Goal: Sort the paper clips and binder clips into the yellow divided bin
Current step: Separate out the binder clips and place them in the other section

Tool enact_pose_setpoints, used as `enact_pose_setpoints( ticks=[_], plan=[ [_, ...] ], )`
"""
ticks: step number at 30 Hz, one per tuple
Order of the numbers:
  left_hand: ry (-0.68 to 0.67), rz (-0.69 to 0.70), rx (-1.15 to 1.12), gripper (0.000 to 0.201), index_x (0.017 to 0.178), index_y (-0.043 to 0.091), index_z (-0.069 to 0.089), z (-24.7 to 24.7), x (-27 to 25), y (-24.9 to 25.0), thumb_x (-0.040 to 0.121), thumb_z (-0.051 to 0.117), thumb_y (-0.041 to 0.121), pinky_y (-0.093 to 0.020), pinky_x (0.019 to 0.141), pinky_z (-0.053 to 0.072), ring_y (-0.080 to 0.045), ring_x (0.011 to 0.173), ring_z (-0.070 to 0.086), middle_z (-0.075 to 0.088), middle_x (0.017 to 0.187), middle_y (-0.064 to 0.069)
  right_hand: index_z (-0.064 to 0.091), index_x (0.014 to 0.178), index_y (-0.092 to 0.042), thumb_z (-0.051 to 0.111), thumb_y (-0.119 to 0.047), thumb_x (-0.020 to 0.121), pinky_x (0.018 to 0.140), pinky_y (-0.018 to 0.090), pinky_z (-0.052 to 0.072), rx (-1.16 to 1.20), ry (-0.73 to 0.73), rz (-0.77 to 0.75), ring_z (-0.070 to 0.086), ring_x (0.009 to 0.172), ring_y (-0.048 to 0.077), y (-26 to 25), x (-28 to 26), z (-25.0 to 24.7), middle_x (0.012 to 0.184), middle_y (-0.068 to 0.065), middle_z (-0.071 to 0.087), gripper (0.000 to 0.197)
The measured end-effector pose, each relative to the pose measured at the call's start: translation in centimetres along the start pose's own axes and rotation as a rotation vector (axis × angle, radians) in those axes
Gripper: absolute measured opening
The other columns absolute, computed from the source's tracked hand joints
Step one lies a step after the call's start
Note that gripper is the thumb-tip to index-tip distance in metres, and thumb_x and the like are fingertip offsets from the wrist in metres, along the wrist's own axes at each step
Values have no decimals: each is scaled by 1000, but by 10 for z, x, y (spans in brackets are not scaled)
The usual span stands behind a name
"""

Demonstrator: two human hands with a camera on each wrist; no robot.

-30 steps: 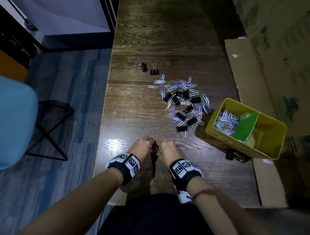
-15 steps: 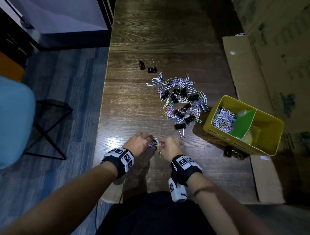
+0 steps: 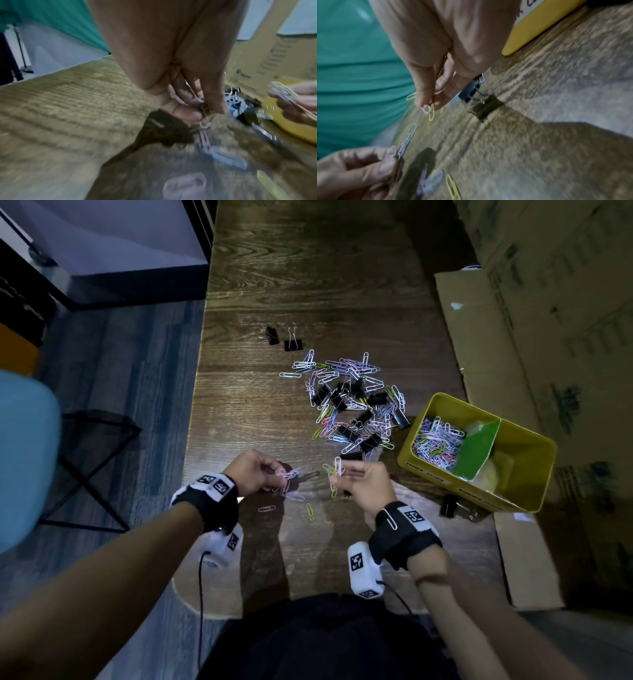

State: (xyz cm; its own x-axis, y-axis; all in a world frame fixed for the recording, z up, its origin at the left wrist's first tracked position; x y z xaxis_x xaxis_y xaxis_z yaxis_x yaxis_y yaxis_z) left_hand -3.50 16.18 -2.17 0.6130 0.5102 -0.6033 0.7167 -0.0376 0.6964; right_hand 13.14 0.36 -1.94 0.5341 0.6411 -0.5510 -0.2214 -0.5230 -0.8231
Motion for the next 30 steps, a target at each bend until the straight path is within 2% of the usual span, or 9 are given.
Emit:
enact_pose_setpoints(
  ticks=[2, 6, 10, 14, 16, 20, 23, 26, 30],
  plan=[
    [-18, -2, -148, 20, 60, 13, 64, -3, 1, 19, 70, 73, -2, -15, 49, 49, -2, 45, 56, 65, 50, 6, 66, 109, 1, 78, 4, 69, 74, 23, 54, 100, 40, -12, 62, 72, 9, -13, -5, -17, 85, 8, 68, 42],
    [-109, 109, -243, 11, 68, 3, 61, 5, 7, 87, 70, 72, 0, -18, 52, 51, -7, 48, 58, 66, 55, 2, 66, 108, -2, 78, 0, 69, 92, 40, 52, 220, 126, -30, 66, 95, 22, -39, -17, -65, 98, 10, 69, 41],
    [-253, 213, -288, 9, 72, 6, 65, 37, 17, 162, 76, 68, -2, -20, 52, 51, -11, 48, 57, 66, 56, -2, 68, 98, -14, 74, 3, 71, 90, 32, 53, 306, 223, -140, 66, 95, 17, -68, -32, -112, 103, 6, 70, 33],
    [-171, 253, -232, 17, 64, 7, 62, 91, 41, 217, 72, 72, -3, -28, 55, 53, -16, 49, 57, 62, 52, -4, 67, 97, -15, 75, 4, 71, 86, 25, 53, 279, 350, -214, 66, 84, 6, -83, -30, -156, 94, -2, 69, 32],
    [-121, 254, -97, 17, 61, 14, 66, 114, 53, 230, 68, 78, 4, -40, 65, 55, -21, 57, 59, 64, 60, -11, 67, 106, -5, 76, 4, 72, 86, 25, 53, 209, 403, -234, 65, 80, 8, -86, -20, -173, 94, 5, 69, 36],
    [-121, 339, 439, 4, 71, 17, 69, 149, 64, 242, 72, 72, 15, -25, 66, 45, -23, 74, 62, 66, 72, -8, 65, 111, -1, 78, -4, 73, 87, 29, 54, -76, 418, -222, 66, 87, 18, -89, 8, -195, 97, 12, 70, 41],
    [-163, 358, 600, 2, 77, 15, 66, 159, 64, 241, 76, 67, 16, -26, 70, 43, -29, 85, 61, 62, 79, -11, 69, 108, -8, 78, -10, 74, 87, 26, 51, -401, 362, -199, 65, 84, 15, -93, 26, -201, 91, 6, 70, 35],
    [-154, 372, 515, 17, 98, 11, 70, 155, 60, 239, 82, 64, 16, -26, 82, 47, -23, 91, 62, 70, 96, -10, 70, 109, -13, 76, -12, 77, 92, 20, 44, -691, 239, -170, 62, 93, 16, -95, 40, -199, 97, 7, 69, 32],
    [-148, 226, -50, 11, 93, 3, 68, 137, 49, 227, 84, 63, 7, -36, 79, 56, -19, 72, 67, 71, 82, -13, 63, 120, -14, 69, -13, 82, 107, 32, 38, -893, 42, -140, 56, 116, 23, -94, 47, -184, 117, 8, 67, 39]
  ],
)
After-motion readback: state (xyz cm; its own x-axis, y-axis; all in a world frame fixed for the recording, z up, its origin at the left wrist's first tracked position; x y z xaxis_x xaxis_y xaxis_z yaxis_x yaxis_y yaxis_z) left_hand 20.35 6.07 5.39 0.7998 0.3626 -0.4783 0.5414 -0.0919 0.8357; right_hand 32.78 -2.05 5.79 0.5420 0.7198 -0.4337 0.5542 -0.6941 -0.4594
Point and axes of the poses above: each hand's wrist, its own x-axis towards the middle knuckle, its own z-axis out of the palm, y = z × x, the point moved 2 cm from there along x, towards the middle knuckle
